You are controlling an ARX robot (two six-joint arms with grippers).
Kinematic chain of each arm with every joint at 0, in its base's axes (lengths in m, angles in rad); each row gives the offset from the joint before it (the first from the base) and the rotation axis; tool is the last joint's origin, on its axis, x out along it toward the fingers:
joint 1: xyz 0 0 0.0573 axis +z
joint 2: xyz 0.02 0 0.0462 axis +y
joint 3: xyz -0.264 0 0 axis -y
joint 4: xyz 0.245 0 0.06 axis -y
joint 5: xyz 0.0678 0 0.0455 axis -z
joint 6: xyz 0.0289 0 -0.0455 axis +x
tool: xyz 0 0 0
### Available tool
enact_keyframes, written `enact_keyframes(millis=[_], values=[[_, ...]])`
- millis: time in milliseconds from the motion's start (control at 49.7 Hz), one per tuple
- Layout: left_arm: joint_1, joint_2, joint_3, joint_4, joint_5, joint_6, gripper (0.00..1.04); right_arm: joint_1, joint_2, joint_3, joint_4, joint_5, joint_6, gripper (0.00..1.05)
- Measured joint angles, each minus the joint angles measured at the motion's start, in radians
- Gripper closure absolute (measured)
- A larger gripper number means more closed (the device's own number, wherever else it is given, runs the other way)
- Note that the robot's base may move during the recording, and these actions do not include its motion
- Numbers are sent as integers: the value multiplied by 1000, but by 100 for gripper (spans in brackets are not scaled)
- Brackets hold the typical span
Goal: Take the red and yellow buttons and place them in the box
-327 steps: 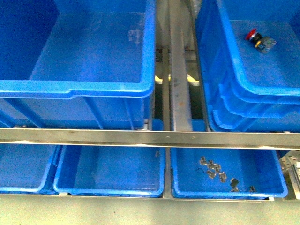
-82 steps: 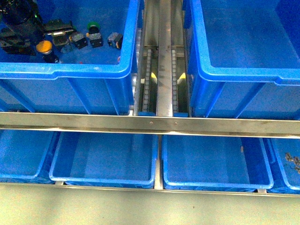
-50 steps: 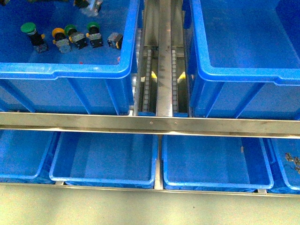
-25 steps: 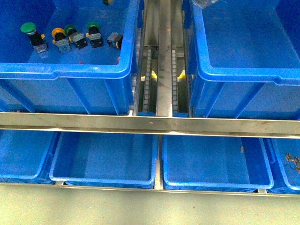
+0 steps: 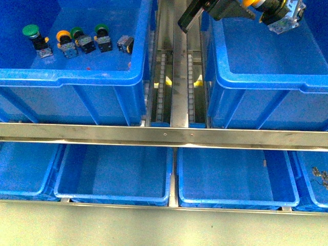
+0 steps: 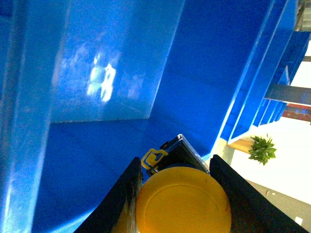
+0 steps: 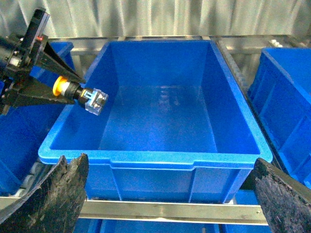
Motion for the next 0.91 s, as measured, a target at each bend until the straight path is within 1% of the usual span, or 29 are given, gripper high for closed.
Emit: enact_keyframes(millis=[20,60,81,101,121,141,161,181,222,282,322,362,443,624,665,745,906], values=[[-2,3,9,-2,-1,-3,71,0,0,0,0,0,0,6],[-5,4,29,-6,1,-13,71,49,71,45,-120,132,-3,6],[-6,4,37,-6,4,-14,71,64,95,60,-151,166,-7,6],[-6,4,39,-6,4,-14,71,97,155,89,-192,230,-16,6],[-6,4,42,-6,3,-14,71,127,223,113,-204,282,-31,6],[-6,3,46,-6,3,-14,71,143,258,124,-200,293,-35,6],[-7,2,50,-7,3,-15,71,175,322,145,-179,329,-60,6],[-9,1,52,-6,3,-15,71,220,420,170,-125,329,-85,6],[-15,-3,52,-6,4,-17,71,270,537,199,-37,306,-137,6],[-22,-3,49,-6,2,-18,71,333,746,252,135,226,-238,6],[-24,-3,42,-5,0,-22,71,344,851,282,209,172,-314,6],[-24,-5,34,7,-2,-29,71,345,934,308,248,133,-385,6],[-18,-14,18,27,-9,-43,71,312,1043,349,290,78,-529,6],[-19,-37,-21,66,-7,-71,71,232,1146,429,336,35,-715,6],[-20,-45,-33,79,-4,-82,71,226,1164,444,343,26,-742,6],[-23,-68,-63,113,8,-110,71,227,1241,504,375,-6,-857,6],[-21,-117,-114,145,27,-138,71,231,1388,607,463,-23,-999,6]])
